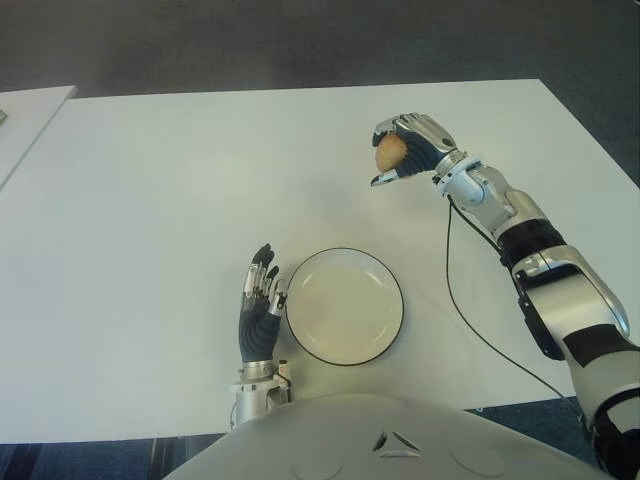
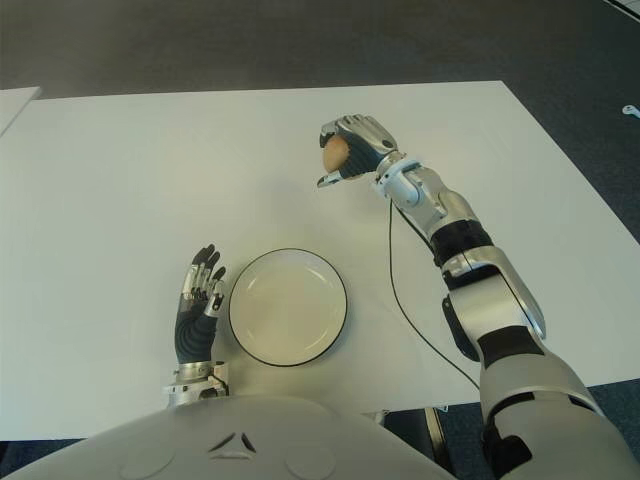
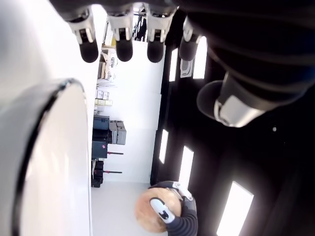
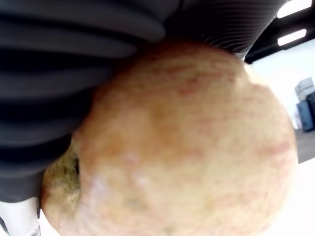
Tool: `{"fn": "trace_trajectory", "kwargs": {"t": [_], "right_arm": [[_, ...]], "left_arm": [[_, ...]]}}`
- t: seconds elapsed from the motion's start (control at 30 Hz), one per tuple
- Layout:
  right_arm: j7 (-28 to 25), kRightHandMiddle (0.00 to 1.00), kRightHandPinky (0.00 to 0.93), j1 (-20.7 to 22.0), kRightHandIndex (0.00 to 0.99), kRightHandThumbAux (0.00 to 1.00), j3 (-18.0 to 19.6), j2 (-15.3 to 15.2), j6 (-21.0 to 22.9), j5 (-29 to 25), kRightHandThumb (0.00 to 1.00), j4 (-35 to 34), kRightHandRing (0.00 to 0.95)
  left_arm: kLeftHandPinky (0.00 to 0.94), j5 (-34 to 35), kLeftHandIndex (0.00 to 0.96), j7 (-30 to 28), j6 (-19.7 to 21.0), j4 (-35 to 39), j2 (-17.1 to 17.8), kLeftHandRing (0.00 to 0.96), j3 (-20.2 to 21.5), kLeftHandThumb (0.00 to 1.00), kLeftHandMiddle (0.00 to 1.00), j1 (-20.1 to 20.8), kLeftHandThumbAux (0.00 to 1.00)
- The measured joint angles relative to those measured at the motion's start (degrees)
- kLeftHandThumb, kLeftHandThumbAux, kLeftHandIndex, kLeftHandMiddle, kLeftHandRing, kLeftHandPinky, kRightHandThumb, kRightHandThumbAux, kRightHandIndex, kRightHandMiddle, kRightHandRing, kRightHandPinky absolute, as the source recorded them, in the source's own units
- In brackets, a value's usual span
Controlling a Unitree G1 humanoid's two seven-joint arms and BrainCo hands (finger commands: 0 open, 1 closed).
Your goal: Put the apples into the plate.
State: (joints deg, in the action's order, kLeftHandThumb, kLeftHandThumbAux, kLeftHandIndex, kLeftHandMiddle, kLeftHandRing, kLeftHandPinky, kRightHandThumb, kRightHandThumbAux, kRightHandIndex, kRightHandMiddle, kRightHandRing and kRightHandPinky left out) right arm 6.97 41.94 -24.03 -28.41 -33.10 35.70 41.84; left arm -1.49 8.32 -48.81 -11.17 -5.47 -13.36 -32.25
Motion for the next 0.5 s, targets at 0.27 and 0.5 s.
{"fn": "trace_trajectory", "kwargs": {"t": [0.27, 0.5], "right_arm": [[-5.4, 0.864, 0.82, -7.9, 0.44, 0.709, 0.8, -0.2, 1.3, -0.2, 0.737, -15.7, 0.843], [-12.7, 0.848, 0.791, -13.6, 0.44, 0.711, 1.1, -0.3, 1.5, -3.5, 0.734, -29.6, 0.823]], "left_arm": [[0.049, 2.9, 0.083, -1.8, -0.8, -1.2, -0.1, 0.015, 0.3, 0.129, 0.028, 0.8, 0.495], [0.046, 3.8, 0.082, -2.5, -1.4, -1.6, -0.2, 0.019, 0.7, 0.144, 0.037, 1.1, 0.48]]}}
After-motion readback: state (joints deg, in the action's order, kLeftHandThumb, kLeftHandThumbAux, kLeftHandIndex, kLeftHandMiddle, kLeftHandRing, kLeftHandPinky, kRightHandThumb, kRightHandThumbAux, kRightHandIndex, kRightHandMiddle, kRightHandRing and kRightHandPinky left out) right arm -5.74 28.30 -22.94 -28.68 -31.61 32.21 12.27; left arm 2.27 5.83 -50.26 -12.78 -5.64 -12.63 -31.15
